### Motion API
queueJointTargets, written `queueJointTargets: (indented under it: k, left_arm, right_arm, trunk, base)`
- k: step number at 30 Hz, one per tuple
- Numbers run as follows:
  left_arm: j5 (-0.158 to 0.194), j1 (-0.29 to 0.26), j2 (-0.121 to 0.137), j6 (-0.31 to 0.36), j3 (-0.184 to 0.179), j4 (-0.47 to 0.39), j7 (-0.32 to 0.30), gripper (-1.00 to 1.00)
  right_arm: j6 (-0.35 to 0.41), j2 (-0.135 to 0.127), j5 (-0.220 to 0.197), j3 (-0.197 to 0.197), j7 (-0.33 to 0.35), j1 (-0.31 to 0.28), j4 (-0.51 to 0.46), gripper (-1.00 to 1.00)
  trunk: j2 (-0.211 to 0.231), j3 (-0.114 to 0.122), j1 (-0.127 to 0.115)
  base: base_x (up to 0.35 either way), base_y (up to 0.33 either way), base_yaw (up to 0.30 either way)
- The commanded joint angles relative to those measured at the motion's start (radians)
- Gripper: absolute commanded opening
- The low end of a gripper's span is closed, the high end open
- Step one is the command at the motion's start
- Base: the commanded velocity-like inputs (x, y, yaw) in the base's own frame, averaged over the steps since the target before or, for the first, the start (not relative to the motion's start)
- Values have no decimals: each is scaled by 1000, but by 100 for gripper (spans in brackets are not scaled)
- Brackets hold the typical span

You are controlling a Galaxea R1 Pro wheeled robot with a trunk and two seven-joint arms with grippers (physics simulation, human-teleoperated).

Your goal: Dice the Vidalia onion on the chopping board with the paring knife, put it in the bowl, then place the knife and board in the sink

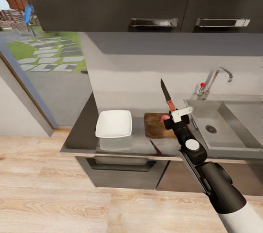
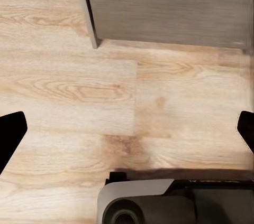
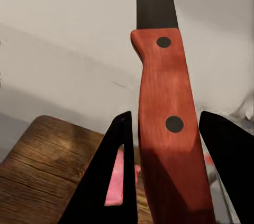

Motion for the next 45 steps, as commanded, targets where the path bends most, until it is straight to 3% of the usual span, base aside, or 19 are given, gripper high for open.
queueJointTargets:
  k: [1, 2, 3, 4, 8, 12, 17, 23, 45]
  left_arm:
    - [7, 0, 0, 0, 2, 1, -7, 100]
    - [6, 0, 0, 0, 2, 4, -7, 100]
    - [6, 0, 0, 0, 2, 9, -7, 100]
    - [6, 0, 0, 0, 2, 10, -7, 100]
    - [5, 0, 0, 0, 2, 13, -7, 100]
    - [5, 0, 0, 0, 2, 14, -6, 100]
    - [5, 0, 0, 0, 2, 14, -6, 100]
    - [5, 0, 0, 0, 2, 14, -6, 100]
    - [6, 0, 0, 0, 2, 41, -6, 100]
  right_arm:
    - [22, -2, 8, 22, -10, -1, -1, -100]
    - [32, -1, 15, 43, -21, -1, -1, -100]
    - [56, -1, 61, 101, -95, -1, -1, -100]
    - [72, 0, 79, 121, -126, -1, -1, -100]
    - [137, 0, 110, 194, -202, -1, -1, -100]
    - [192, 0, 120, 291, -275, -1, -1, -100]
    - [265, -1, 121, 330, -326, -1, -1, -100]
    - [326, -1, 123, 429, -340, -1, 0, -100]
    - [408, 2, 120, 458, -340, -1, 2, -100]
  trunk:
    - [-2, 0, 1]
    - [-2, 2, 1]
    - [-2, 3, 1]
    - [-2, 5, 1]
    - [-2, 10, 1]
    - [-2, 12, 1]
    - [-2, 13, 1]
    - [-2, 13, 1]
    - [-2, 13, 1]
  base:
    - [0, -278, 0]
    - [0, -281, 0]
    - [0, -288, 0]
    - [0, -289, 0]
    - [0, -293, 0]
    - [0, -296, 0]
    - [0, -297, 0]
    - [0, -284, 0]
    - [0, -24, 0]
